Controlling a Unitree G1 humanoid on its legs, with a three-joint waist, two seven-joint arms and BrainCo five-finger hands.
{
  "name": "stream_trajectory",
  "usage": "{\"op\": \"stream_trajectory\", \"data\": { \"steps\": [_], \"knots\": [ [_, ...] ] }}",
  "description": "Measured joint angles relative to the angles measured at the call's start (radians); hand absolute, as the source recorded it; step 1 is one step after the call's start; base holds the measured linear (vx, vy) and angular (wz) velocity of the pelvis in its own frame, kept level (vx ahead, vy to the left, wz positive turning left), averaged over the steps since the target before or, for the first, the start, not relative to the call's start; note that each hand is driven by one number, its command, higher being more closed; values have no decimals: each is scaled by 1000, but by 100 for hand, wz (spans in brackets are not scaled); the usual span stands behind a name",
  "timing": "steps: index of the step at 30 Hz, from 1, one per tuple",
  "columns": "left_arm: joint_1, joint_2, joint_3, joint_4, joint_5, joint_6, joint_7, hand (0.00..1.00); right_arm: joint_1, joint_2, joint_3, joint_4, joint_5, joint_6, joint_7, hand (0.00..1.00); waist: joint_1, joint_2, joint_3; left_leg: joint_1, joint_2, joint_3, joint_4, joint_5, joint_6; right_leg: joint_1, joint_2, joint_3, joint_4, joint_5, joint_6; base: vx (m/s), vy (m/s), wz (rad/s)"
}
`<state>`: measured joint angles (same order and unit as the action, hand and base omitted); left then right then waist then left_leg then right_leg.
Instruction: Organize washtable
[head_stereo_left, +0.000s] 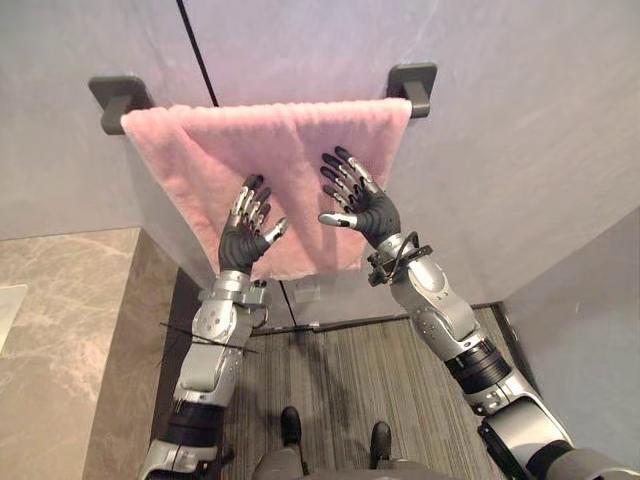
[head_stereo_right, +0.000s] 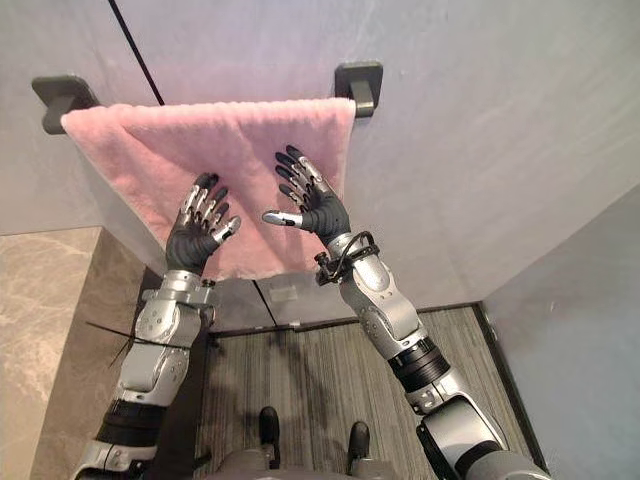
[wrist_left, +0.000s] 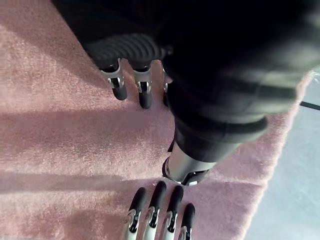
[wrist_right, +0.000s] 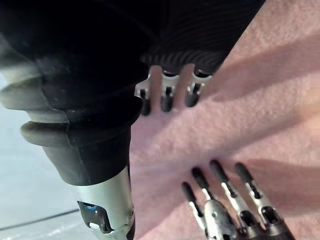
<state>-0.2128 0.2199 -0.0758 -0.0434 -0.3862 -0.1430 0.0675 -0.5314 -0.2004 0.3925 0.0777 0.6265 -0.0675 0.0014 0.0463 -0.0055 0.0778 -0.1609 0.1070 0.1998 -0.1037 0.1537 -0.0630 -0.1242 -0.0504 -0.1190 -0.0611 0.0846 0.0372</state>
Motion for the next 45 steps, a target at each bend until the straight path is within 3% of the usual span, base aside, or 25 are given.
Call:
{"op": "stream_trajectory", "data": {
  "steps": [6,14,21,32,40,45],
  "knots": [
    [-22,-3,36,104,1,8,27,0,105,47,-111,6,-11,-1,-23,0,-1,-14,19,1,3,15,1,0,1,-5,0,17,1,1,-1,15,12,-6],
    [161,-90,313,123,4,11,38,0,450,78,-443,7,-69,4,-49,0,-10,-16,22,22,2,24,0,-1,-1,3,1,25,7,-7,-7,4,4,-5],
    [378,-184,444,132,3,22,40,0,593,161,-684,6,-119,8,-92,0,-30,-16,22,38,-4,13,0,-13,-11,23,-6,12,4,-18,3,-15,13,6],
    [515,-274,441,220,1,44,21,0,745,272,-799,24,-159,5,-183,0,-31,-7,3,106,-8,2,0,-18,-8,110,-17,-9,-16,-22,5,32,3,5],
    [543,-295,384,484,4,70,20,0,840,279,-825,161,-205,-2,-243,0,-31,21,-39,194,-2,24,0,-48,-11,190,-17,-16,-8,-51,10,12,-4,-1],
    [542,-295,380,733,-1,84,22,0,870,283,-836,402,-204,-3,-260,0,-32,26,-58,217,-2,29,0,-56,-11,205,-18,-18,8,-66,9,0,0,0]
  ]
}}
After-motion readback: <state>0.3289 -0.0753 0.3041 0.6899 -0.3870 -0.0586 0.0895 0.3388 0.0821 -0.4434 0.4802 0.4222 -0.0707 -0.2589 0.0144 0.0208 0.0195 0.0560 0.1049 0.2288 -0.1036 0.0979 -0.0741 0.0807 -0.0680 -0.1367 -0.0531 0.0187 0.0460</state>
